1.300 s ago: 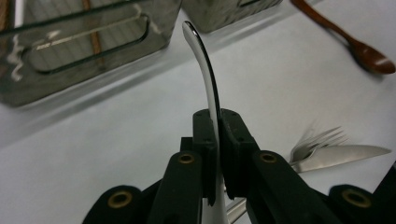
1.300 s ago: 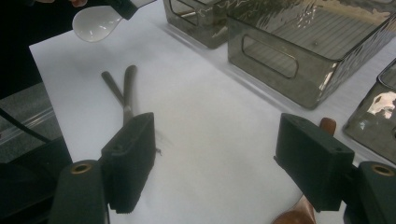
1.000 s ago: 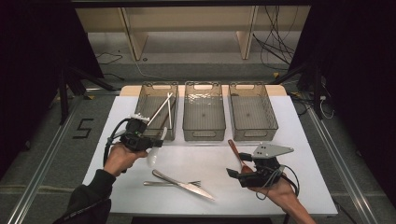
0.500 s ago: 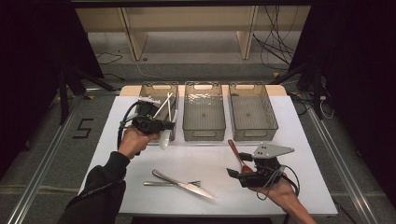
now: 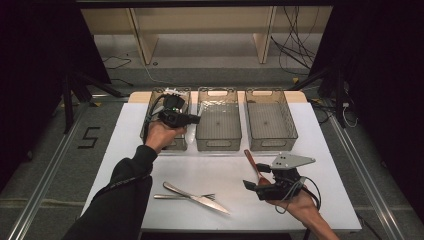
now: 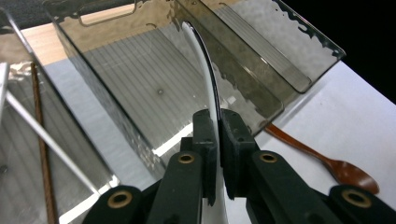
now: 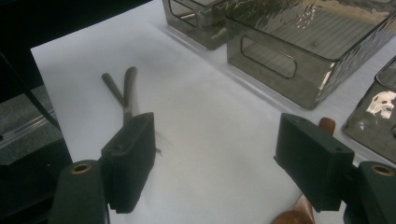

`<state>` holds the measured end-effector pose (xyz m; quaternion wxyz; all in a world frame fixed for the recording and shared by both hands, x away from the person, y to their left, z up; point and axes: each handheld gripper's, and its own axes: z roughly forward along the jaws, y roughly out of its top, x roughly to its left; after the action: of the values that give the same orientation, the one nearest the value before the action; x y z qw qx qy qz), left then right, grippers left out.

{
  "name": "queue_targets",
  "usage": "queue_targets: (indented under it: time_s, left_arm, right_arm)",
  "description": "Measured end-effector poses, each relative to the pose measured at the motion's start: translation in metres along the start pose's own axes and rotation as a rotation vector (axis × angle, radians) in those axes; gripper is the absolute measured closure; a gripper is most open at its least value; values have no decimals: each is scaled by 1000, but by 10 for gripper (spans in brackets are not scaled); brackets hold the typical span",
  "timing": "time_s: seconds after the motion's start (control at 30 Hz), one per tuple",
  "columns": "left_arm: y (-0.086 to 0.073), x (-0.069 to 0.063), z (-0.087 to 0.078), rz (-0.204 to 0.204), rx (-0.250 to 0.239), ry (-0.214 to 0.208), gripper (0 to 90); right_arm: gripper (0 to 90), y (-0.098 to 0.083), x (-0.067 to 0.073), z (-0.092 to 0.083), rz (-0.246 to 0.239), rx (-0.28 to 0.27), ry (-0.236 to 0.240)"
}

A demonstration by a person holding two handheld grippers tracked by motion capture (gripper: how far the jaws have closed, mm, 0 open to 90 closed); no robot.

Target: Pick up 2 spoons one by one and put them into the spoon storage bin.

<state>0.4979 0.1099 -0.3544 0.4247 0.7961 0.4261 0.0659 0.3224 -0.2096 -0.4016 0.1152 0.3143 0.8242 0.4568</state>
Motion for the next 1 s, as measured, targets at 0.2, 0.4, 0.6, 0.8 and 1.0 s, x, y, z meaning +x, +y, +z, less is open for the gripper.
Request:
queue_targets:
  time_s: [0.2,0.4,0.6,0.8,1.0]
  left_arm:
    - [8,0,15,-3,-4,5,848]
    - [13,6,32,-19,-6,24,848]
    - [18,9,41,-30,-21,28,846]
    - [20,9,50,-21,-34,51,846]
    - [18,10,57,-13,-28,68,844]
  right_arm:
    - [294,0,0,0,0,-2,1]
    - [294,0,0,0,1,-2,2]
    - [294,0,-1,0,-1,-2,5]
    - [294,0,-1,0,-1,-2,6]
    - [294,0,-1,-1,2,-4,8]
